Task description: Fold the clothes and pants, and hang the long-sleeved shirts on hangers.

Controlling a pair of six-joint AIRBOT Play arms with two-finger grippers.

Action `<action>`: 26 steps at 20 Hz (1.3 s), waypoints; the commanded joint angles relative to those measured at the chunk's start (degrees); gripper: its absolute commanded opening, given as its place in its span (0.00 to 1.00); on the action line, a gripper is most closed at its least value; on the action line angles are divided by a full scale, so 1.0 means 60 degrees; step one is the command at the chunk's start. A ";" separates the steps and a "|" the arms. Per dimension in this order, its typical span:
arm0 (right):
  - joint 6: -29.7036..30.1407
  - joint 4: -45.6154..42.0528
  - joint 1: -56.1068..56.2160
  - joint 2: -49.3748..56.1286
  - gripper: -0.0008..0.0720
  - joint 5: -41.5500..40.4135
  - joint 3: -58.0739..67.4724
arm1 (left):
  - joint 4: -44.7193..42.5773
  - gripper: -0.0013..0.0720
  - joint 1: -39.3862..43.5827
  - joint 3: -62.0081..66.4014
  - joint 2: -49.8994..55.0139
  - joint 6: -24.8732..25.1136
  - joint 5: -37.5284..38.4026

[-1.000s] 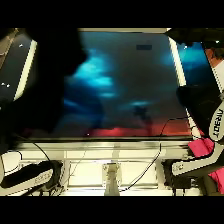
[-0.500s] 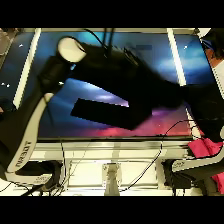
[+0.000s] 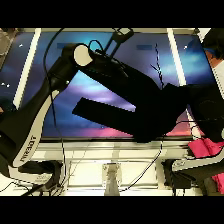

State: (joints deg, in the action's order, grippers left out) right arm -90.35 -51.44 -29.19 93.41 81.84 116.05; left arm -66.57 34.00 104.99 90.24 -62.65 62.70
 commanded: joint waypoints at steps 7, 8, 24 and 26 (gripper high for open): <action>0.0419 -0.1184 0.1137 0.0000 0.03 0.1169 -0.3490 | -0.1534 0.02 -0.3060 -0.2091 -0.0670 -0.1024 0.1461; 0.0404 -0.1599 0.1443 0.0015 0.03 0.0874 -0.4058 | -0.1545 0.02 -0.3348 -0.2688 -0.0907 -0.0980 0.1464; -0.5045 -0.6513 0.5482 0.0929 0.83 -0.0576 -0.4987 | -0.1545 0.02 -0.4098 -0.4779 -0.1461 -0.0408 0.1384; -0.5807 -0.7034 0.5712 0.1082 0.83 -0.0576 -0.4987 | -0.1545 0.02 -0.4098 -0.4779 -0.1461 -0.0379 0.1384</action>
State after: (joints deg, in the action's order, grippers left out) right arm -117.43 -89.23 2.63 98.63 79.15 86.17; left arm -75.81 9.52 76.40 81.52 -65.25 71.02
